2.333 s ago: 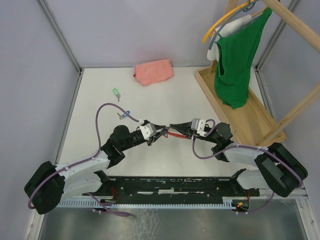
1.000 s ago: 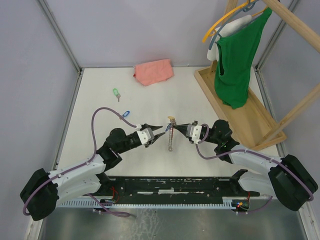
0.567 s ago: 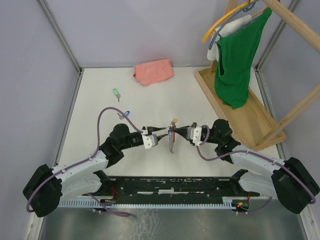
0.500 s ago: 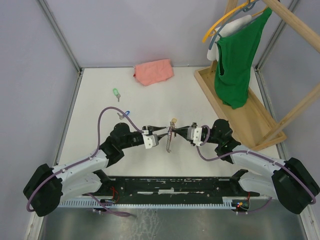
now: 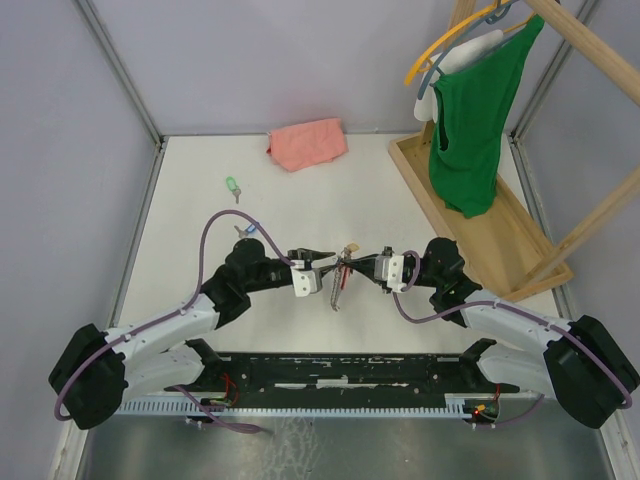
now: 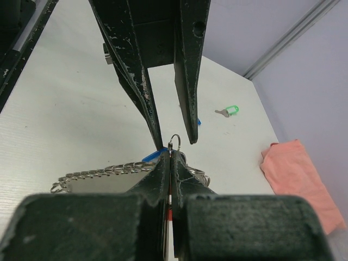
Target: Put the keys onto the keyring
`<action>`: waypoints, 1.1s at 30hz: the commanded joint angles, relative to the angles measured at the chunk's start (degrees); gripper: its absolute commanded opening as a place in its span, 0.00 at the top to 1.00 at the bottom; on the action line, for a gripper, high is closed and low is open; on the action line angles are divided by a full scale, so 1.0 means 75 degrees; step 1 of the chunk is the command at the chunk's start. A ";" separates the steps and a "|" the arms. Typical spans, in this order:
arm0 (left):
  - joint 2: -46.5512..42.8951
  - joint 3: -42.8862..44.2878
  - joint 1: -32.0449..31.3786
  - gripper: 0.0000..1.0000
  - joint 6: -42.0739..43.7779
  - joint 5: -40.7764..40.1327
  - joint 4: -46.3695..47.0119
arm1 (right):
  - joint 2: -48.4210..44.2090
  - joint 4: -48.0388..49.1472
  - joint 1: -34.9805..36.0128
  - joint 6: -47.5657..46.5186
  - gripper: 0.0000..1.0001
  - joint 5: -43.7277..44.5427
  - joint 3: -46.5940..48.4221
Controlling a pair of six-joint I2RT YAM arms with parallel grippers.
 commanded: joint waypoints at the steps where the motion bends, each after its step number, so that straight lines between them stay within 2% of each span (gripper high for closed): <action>1: 0.0106 0.0488 0.0019 0.65 0.0531 0.0351 -0.0402 | -0.0219 0.0373 -0.0018 0.0152 0.99 -0.0206 0.0436; 9: 0.0271 0.0680 0.0017 0.72 0.0685 0.0393 -0.0893 | -0.0261 0.0374 -0.0019 0.0227 1.00 -0.0350 0.0464; 14: 0.0309 0.0677 0.0031 0.90 0.0669 0.0304 -0.0968 | -0.0242 0.0667 -0.0017 0.0445 1.00 -0.0339 0.0422; 17: 0.0250 0.0592 0.0030 0.97 0.0569 0.0293 -0.0952 | -0.0160 0.1269 -0.0041 0.0848 0.99 -0.0262 0.0311; 23: 0.0038 0.0354 0.0030 0.97 0.0070 0.0159 -0.0647 | 0.0182 0.2223 -0.0066 0.1592 0.99 -0.0240 0.0182; 33: -0.0268 0.0279 0.0018 0.97 -0.1256 0.0348 -0.0584 | -0.0161 -0.0233 -0.0062 0.1064 0.96 0.0032 0.0333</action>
